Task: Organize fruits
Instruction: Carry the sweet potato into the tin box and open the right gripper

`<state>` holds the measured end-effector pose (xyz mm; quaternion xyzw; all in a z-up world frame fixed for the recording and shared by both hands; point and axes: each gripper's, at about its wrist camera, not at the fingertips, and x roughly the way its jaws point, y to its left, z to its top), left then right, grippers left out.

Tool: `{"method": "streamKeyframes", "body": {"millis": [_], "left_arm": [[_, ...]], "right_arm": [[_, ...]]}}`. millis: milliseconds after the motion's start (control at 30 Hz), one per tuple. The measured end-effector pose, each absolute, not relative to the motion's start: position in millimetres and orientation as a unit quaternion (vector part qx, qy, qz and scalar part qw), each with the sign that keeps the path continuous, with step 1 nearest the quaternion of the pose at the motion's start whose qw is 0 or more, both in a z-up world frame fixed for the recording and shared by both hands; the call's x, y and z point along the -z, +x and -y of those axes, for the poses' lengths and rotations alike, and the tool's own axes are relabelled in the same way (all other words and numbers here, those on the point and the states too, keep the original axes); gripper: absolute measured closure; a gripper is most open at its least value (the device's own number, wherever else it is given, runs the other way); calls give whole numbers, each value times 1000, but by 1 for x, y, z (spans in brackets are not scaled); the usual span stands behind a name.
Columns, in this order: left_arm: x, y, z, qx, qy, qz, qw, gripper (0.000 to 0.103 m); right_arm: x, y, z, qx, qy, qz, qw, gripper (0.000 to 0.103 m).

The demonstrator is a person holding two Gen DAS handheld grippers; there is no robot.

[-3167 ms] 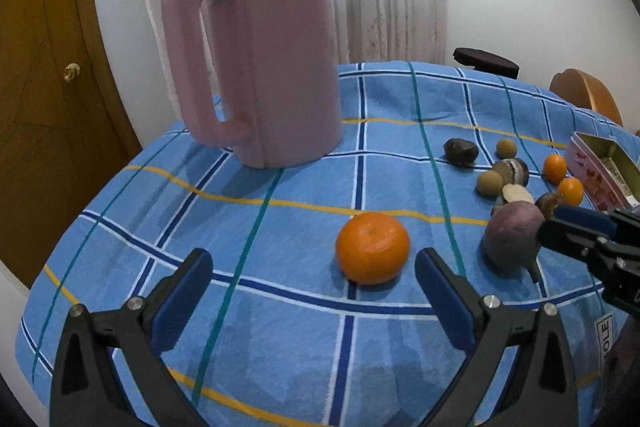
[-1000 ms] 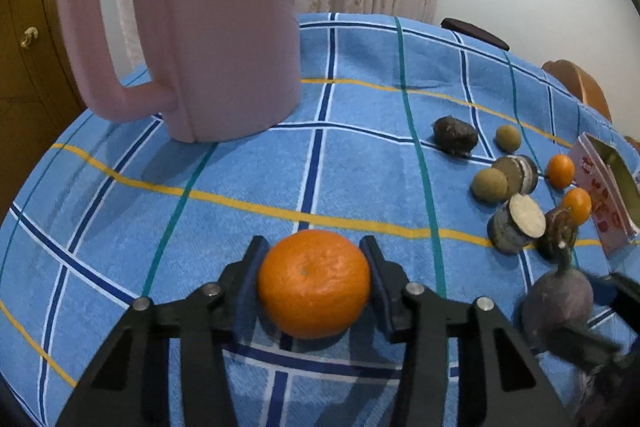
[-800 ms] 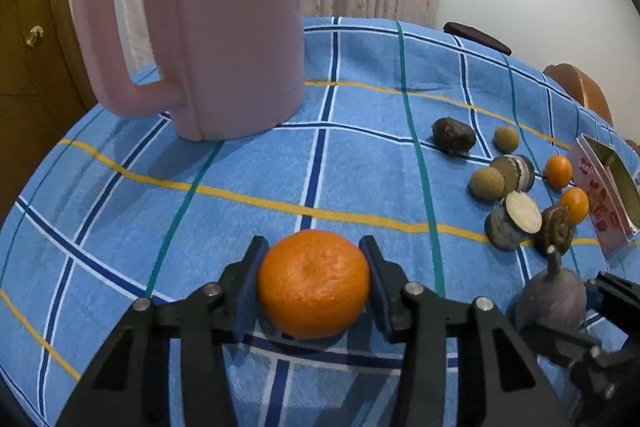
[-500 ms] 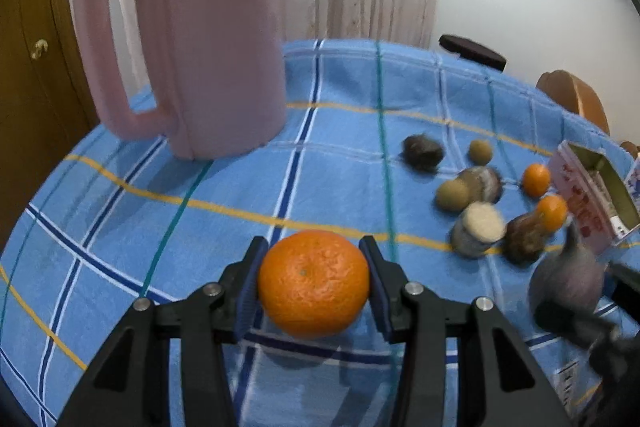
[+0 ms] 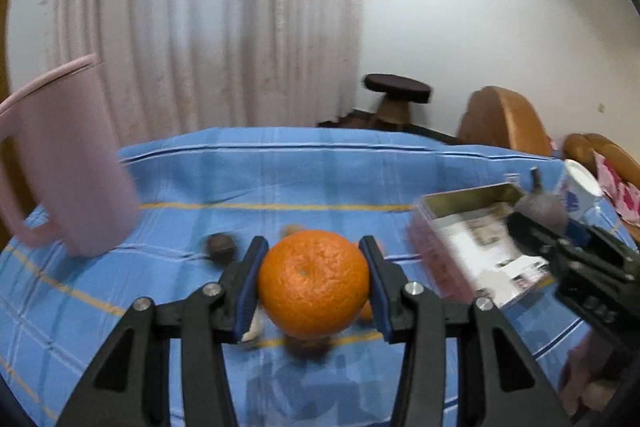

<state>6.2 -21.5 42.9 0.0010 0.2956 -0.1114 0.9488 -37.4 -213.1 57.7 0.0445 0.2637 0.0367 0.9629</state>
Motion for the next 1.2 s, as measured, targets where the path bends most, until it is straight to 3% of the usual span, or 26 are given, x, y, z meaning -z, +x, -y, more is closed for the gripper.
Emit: {"method": "streamKeyframes", "body": {"millis": [367,567,1000,1067,1200], "left_arm": [[-31,32,135,180,22,-314,932,55],[-14,42,146,185,13,-338,923,55],[-9,38,148,193,42,-303,933,54],[-11,39,142,213,20,-304,928,50],[-23,35,130,210,-3,-277,938,25]], "right_arm": [[-35,-16,292,41,34,-304,951,48],[-23,-7,302,37,43,-328,943,48],[-7,3,301,29,58,-362,930,48],[-12,0,301,32,59,-350,934,48],[-28,-12,306,34,74,-307,948,38]]}}
